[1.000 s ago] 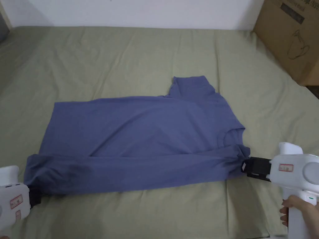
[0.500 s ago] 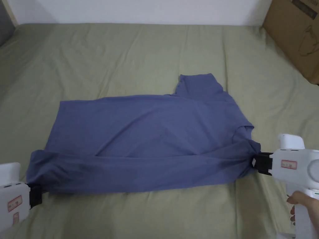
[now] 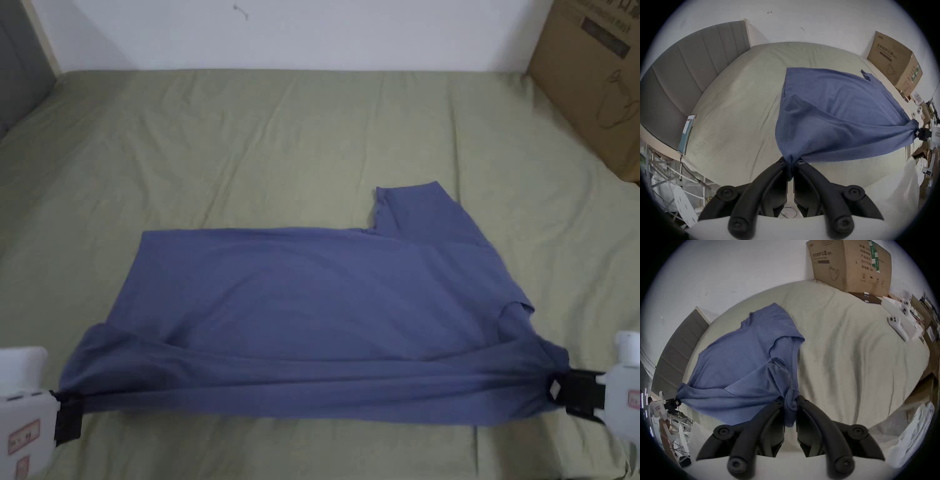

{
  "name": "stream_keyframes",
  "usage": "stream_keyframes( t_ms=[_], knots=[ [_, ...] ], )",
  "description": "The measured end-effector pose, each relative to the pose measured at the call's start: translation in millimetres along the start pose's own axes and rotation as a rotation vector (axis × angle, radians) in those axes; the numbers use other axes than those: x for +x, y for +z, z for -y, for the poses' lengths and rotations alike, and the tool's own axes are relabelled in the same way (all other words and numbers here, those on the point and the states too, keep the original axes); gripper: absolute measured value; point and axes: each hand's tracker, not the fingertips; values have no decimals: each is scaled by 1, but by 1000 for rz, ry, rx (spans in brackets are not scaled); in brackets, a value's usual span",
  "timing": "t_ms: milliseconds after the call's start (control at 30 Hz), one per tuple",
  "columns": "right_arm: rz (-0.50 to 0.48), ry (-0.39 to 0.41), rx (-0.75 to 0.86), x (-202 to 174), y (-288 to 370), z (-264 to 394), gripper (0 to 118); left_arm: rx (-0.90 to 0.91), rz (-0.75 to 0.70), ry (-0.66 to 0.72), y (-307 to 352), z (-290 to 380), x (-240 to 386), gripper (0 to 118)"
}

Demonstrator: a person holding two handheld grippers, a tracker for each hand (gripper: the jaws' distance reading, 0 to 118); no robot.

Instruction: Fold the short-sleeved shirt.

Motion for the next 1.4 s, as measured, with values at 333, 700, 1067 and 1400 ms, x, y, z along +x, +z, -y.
stream_keyframes(
  t_ms=[333,700,1067,1400],
  knots=[
    [88,1,-6,12,-3,19,68,-78,-57,-37,-20,30,3,52],
    [63,65,87,-21,8,-38,0,61,44,14,-8,-25,36,0],
    [-58,49,63,-38,-42,-109,4,95,77,39,-38,-68,56,0],
    [31,146,-20,-47,-154,-227,97,61,66,34,-73,-102,62,0]
  ],
)
